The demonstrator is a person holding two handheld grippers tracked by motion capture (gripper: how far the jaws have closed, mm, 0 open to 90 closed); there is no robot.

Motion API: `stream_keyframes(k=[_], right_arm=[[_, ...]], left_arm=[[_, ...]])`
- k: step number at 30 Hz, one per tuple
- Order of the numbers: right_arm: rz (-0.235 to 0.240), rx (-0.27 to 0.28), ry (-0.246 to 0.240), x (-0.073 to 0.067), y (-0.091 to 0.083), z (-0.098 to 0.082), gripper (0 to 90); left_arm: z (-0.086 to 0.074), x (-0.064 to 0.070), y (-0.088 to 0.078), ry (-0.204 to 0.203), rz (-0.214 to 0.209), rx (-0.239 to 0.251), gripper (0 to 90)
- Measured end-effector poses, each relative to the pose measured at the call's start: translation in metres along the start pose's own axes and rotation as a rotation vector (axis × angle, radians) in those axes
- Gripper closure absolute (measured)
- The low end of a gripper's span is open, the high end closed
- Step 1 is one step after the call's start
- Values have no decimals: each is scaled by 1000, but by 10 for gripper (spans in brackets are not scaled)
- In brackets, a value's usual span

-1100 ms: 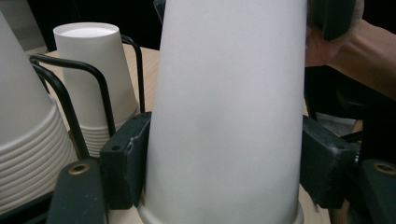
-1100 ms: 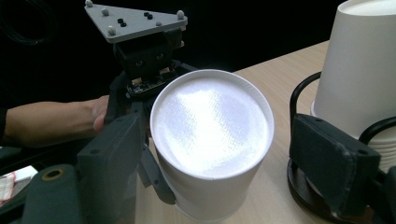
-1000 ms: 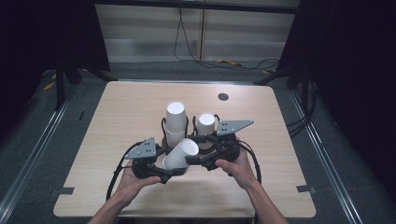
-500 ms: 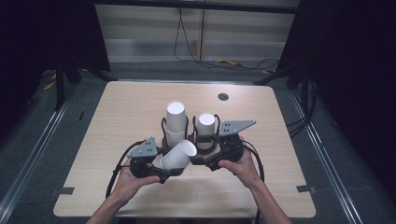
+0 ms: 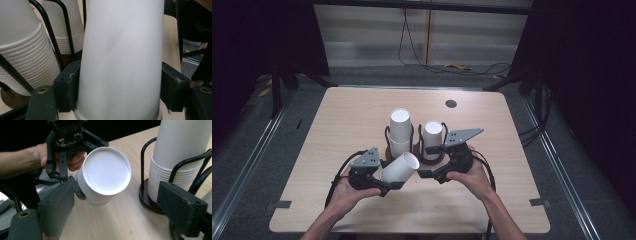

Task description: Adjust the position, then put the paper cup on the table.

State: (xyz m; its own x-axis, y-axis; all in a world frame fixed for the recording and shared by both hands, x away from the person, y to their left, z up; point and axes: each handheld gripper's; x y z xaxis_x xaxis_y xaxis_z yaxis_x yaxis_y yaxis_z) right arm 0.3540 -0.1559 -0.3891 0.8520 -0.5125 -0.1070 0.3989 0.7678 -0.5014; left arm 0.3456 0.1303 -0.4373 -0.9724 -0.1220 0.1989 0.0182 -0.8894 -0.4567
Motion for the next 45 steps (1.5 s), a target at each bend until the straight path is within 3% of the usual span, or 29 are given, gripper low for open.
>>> stream_keyframes(k=[12, 19, 28, 31, 33, 38, 43, 44, 45], right_arm=[[-2, -69, -41, 0, 3, -4, 160], [-3, -127, -74, -2, 7, -5, 160], [-9, -173, -101, -4, 12, -5, 194], [-23, -209, -135, -7, 14, -6, 197], [-20, -231, -150, -8, 16, -7, 203], [-20, -268, -179, -10, 18, -9, 215], [-25, -303, -199, -11, 22, -11, 211], [-25, -303, -199, -11, 22, -11, 211], [-24, -311, -207, -11, 23, -11, 211]], left_arm=[[2, 2, 2, 8, -5, -57, 278], [3, 0, 3, 0, -6, -124, 281], [2, 0, 4, -6, -1, -173, 285], [3, 1, 7, -8, 32, -256, 288], [3, 2, 9, -4, 33, -263, 288], [5, 6, 16, 25, 44, -341, 288], [4, 6, 20, 20, 35, -377, 288], [6, 6, 21, 31, 30, -409, 288], [5, 6, 22, 35, 32, -409, 288]])
Point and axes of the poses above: each handheld gripper's, and its own axes: y roughly forward along the jaws, z roughly out of its top, x roughly to its right, and after that the axes turned 11 degrees about -z, right-handed
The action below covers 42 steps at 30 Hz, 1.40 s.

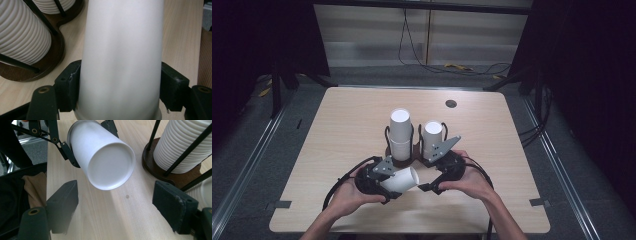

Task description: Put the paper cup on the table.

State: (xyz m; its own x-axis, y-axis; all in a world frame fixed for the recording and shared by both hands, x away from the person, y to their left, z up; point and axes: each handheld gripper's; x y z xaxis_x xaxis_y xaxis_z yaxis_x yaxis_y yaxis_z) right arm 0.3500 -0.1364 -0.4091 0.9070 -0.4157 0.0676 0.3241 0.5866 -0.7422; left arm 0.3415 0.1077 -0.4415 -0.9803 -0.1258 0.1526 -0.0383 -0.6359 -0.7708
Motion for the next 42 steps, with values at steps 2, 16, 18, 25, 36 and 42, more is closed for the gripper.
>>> stream_keyframes(k=[2, 16, 18, 25, 36, 42], right_arm=[[4, -3, -4, 0, 2, 0, 209], [51, -54, 1, -4, 12, 3, 173], [64, -60, 7, -4, 12, 3, 176], [103, -67, 25, -5, 16, 4, 194], [142, -93, 55, -6, 20, 3, 227], [158, -93, 64, -6, 23, 3, 242]], left_arm=[[2, 1, 2, 9, 5, -18, 288], [18, 12, 13, 66, 20, -75, 288], [20, 14, 12, 80, 20, -73, 288], [24, 20, 15, 125, 35, -104, 288], [28, 27, 22, 164, 63, -151, 288], [30, 32, 23, 182, 80, -160, 288]])
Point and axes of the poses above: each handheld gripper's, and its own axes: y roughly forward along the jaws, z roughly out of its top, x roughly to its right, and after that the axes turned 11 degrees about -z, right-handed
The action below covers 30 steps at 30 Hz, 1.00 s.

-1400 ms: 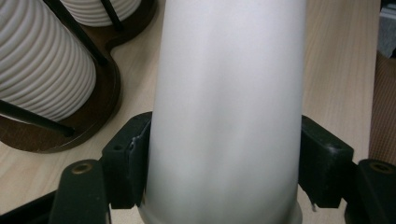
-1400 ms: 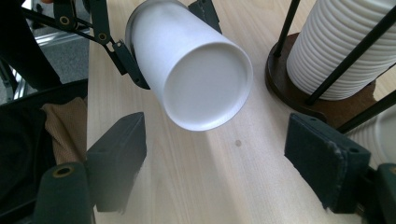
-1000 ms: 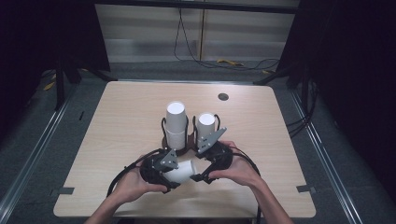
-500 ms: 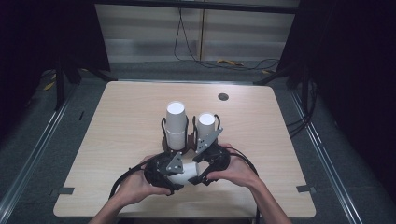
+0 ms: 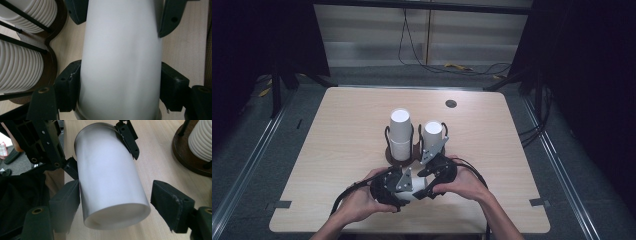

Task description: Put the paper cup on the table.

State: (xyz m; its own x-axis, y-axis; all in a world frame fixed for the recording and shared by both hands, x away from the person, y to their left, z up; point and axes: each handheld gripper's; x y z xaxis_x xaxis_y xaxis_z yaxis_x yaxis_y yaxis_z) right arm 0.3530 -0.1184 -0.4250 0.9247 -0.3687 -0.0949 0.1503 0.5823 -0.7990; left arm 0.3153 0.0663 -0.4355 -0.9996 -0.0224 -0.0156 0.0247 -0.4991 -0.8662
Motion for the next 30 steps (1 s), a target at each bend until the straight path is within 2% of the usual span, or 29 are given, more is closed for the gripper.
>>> stream_keyframes(k=[1, 3, 14, 16, 17, 18, 20, 24, 28, 29, 30], right_arm=[[4, -14, -2, 0, 0, 0, 246], [18, -1, 5, 0, 1, 0, 257], [46, -11, 3, 0, 3, 0, 289], [45, -22, -7, 0, 3, 0, 283], [45, -22, -7, 0, 3, 0, 283], [50, -16, -11, -1, 4, 0, 310], [51, -18, -11, -1, 3, 1, 314], [60, -24, -12, -1, 4, 1, 317], [60, -6, -4, -1, 2, 1, 318], [64, 2, -1, -1, 2, 1, 319], [61, 0, -4, -1, 1, 2, 321]], left_arm=[[1, 1, 0, 1, 4, 6, 288], [1, 1, 0, 7, 3, 5, 287], [0, 1, -1, 18, -2, 15, 287], [-1, 1, -2, 14, -4, 21, 286], [-1, 1, -1, 7, -7, 47, 286], [-2, 0, -1, 8, -1, 43, 286], [-3, -1, -2, 26, -3, 35, 286], [-3, 1, -1, 29, -8, 37, 286], [-3, 2, -1, 41, -13, 28, 287], [-3, 1, 0, 56, -14, 27, 287], [-3, 2, 0, 46, -6, 28, 287]])
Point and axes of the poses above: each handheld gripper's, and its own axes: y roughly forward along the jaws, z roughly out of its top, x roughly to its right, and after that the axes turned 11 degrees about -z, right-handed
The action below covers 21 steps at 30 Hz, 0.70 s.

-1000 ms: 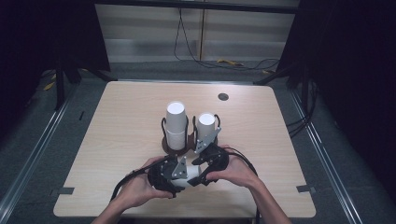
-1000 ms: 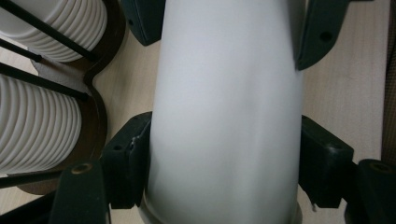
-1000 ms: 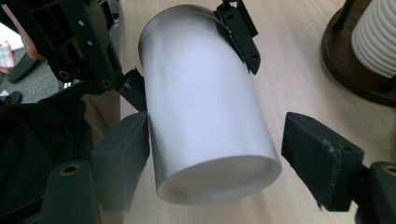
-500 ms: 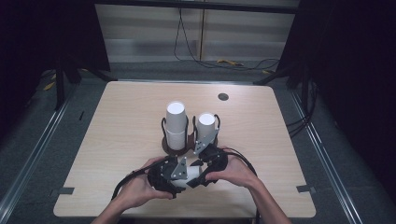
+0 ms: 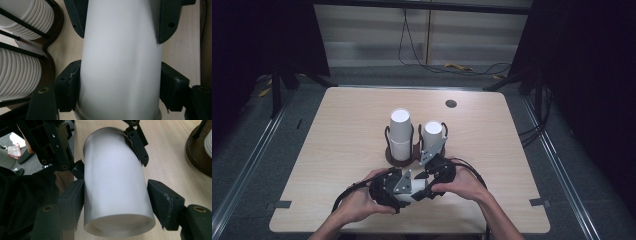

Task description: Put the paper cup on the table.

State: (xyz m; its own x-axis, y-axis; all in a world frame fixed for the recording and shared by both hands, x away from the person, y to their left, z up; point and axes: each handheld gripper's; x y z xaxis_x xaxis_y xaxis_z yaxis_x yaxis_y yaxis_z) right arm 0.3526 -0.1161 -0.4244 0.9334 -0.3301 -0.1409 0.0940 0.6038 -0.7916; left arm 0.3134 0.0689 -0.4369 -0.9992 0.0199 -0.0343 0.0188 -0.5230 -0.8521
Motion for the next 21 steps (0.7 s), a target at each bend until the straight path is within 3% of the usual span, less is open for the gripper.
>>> stream_keyframes(k=[8, 19, 21], right_arm=[[8, -13, -13, -1, 0, -1, 338], [2, -1, -24, -2, -3, -1, 351], [-7, 2, -22, -2, -4, -1, 352]], left_arm=[[0, 0, 0, 9, -28, 3, 274], [-6, -4, -3, 6, -42, 73, 225], [-8, -6, -6, -25, -42, 104, 208]])
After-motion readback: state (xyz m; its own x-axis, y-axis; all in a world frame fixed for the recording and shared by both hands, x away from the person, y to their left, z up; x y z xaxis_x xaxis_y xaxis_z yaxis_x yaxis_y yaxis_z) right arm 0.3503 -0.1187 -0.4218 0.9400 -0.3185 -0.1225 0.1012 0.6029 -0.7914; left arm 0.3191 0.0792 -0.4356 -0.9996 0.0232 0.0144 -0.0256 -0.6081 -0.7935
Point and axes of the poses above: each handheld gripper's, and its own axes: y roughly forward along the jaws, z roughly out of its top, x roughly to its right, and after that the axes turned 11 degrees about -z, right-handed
